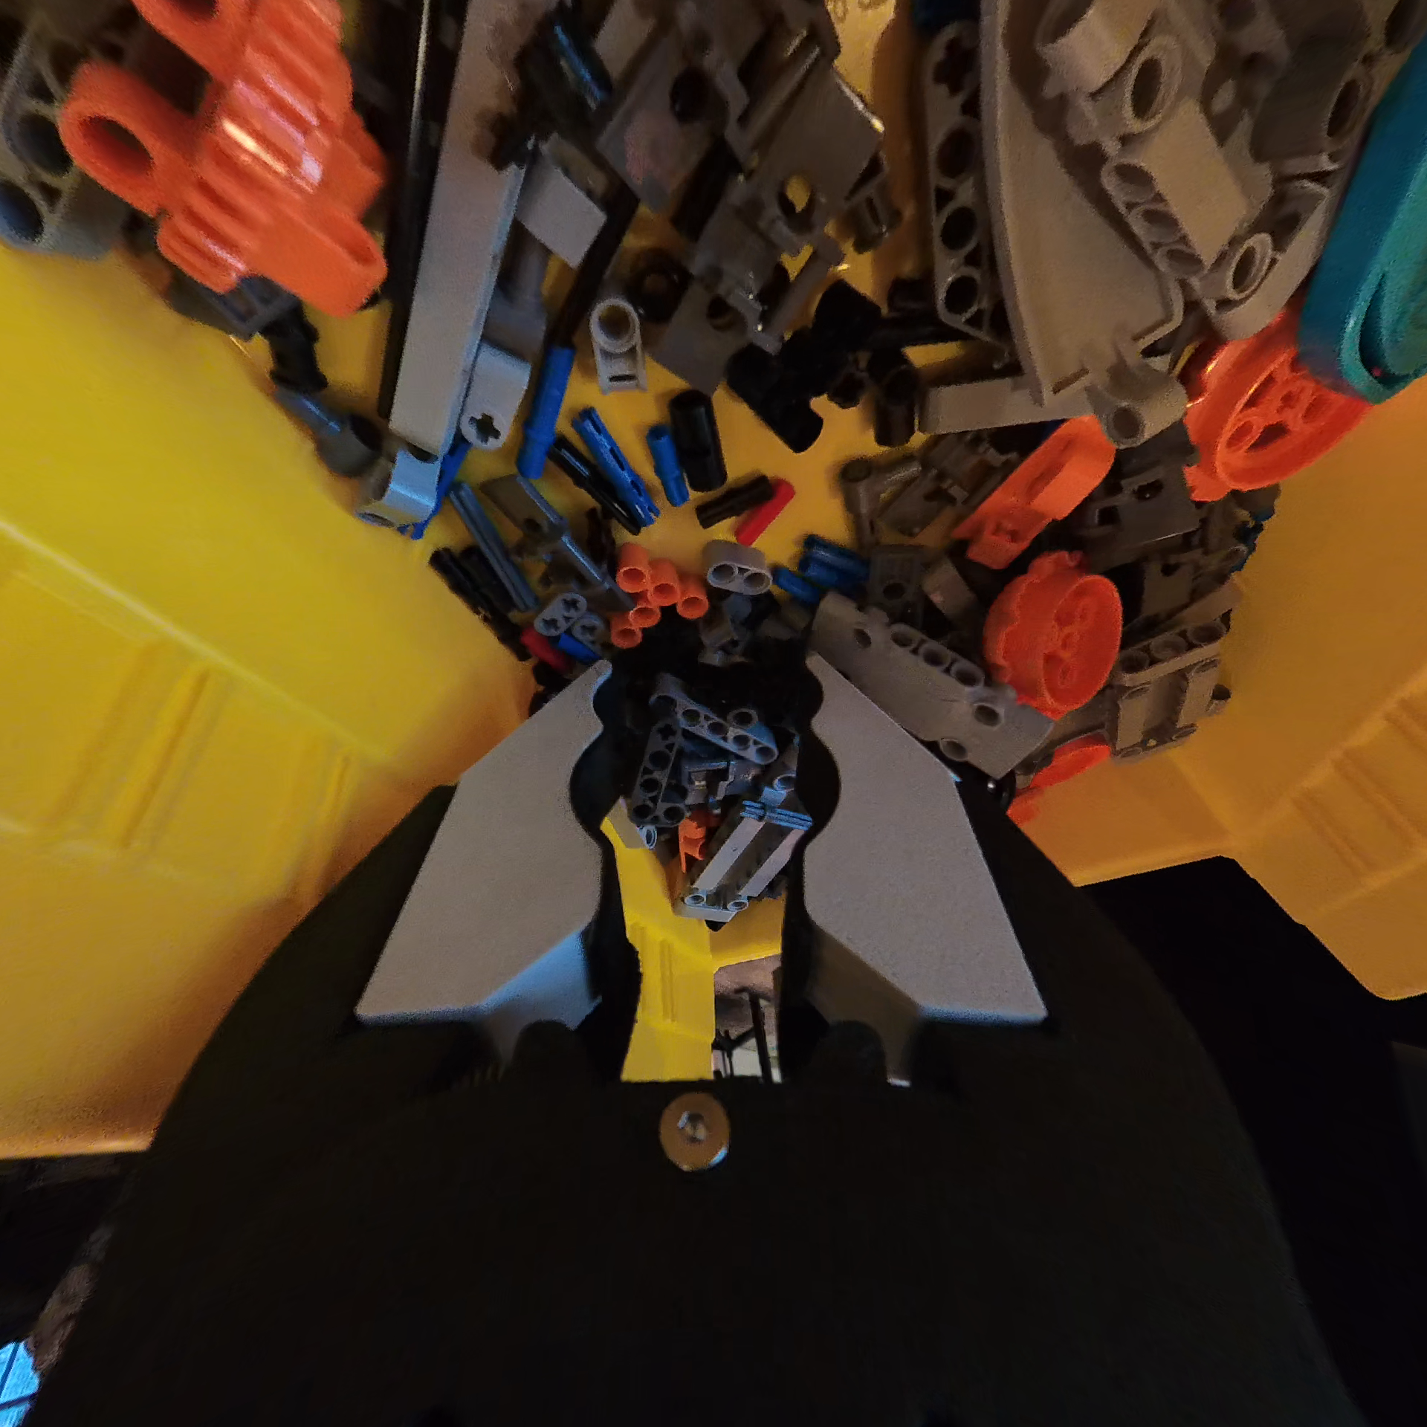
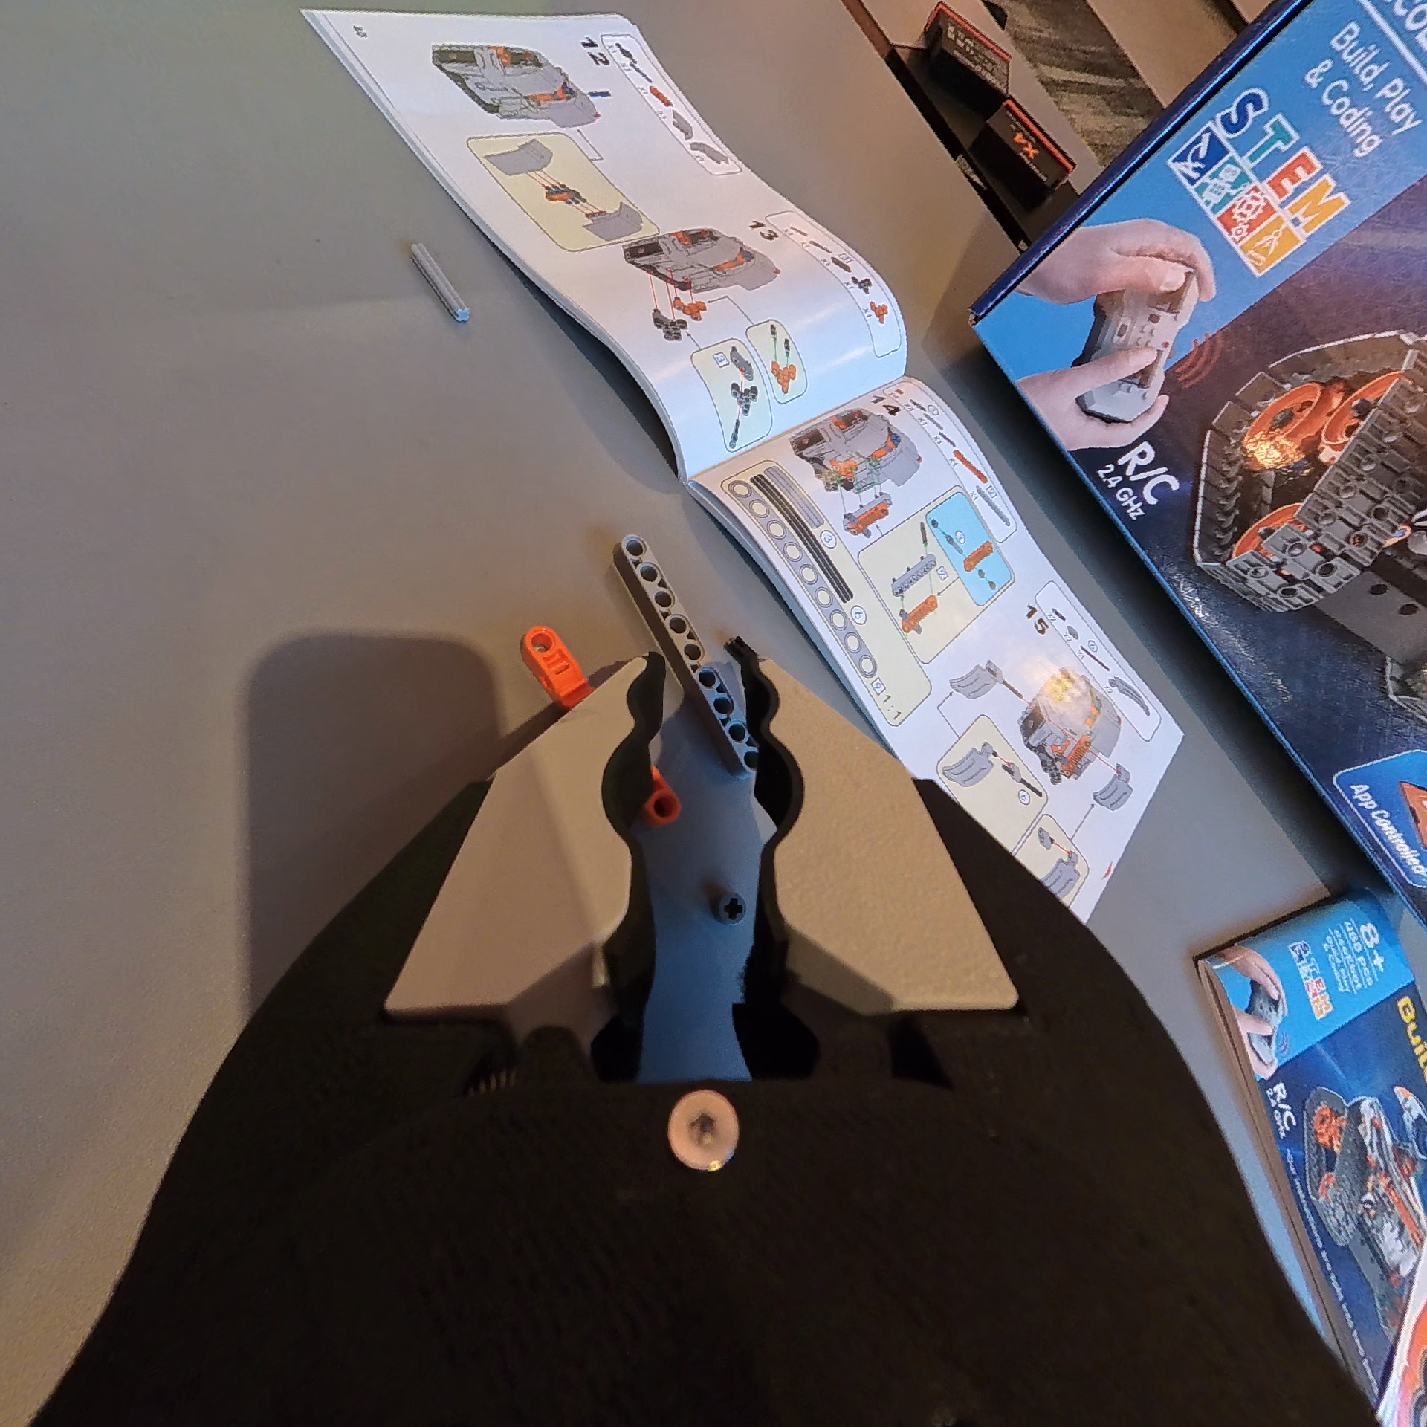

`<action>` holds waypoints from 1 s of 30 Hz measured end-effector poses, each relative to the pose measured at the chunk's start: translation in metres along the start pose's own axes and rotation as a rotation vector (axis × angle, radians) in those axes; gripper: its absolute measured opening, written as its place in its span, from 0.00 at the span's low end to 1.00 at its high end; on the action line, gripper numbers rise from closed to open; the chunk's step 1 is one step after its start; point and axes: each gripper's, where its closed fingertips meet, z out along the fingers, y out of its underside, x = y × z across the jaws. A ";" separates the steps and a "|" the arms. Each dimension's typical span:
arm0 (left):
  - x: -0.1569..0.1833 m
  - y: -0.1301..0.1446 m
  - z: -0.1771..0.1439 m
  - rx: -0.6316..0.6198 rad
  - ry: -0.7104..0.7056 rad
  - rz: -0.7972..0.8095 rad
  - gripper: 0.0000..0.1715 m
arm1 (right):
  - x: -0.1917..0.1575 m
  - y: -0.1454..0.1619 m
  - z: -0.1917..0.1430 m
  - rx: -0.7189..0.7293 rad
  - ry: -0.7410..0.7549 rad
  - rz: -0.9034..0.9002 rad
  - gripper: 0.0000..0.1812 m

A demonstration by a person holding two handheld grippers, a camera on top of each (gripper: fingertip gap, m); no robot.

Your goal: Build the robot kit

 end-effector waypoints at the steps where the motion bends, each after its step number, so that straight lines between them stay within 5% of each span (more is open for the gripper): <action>1: -0.001 0.000 0.000 -0.012 -0.005 0.004 0.22 | 0.000 0.000 0.000 0.000 0.000 -0.001 0.10; 4: 0.001 0.000 0.000 -0.035 -0.039 0.068 0.17 | 0.000 0.000 0.000 0.000 0.000 -0.003 0.10; 5: 0.003 0.000 -0.001 -0.038 -0.050 0.101 0.07 | 0.000 0.000 0.000 0.000 0.000 -0.002 0.10; 11: 0.002 -0.001 -0.004 -0.093 -0.134 0.180 0.07 | 0.000 0.000 0.000 0.000 -0.001 -0.002 0.10; 20: -0.018 -0.075 -0.064 0.294 -0.240 0.155 0.09 | 0.000 0.000 0.000 0.000 0.000 0.000 0.10; 21: -0.023 -0.076 -0.065 0.308 -0.276 0.143 0.21 | 0.000 0.000 0.000 0.000 0.000 -0.001 0.10; 23: -0.025 -0.063 -0.059 0.255 -0.296 0.134 0.35 | 0.000 0.000 0.000 0.000 0.000 -0.002 0.10; 30: -0.002 -0.009 -0.025 0.033 -0.099 0.085 0.32 | 0.000 0.000 0.000 -0.001 0.000 -0.001 0.10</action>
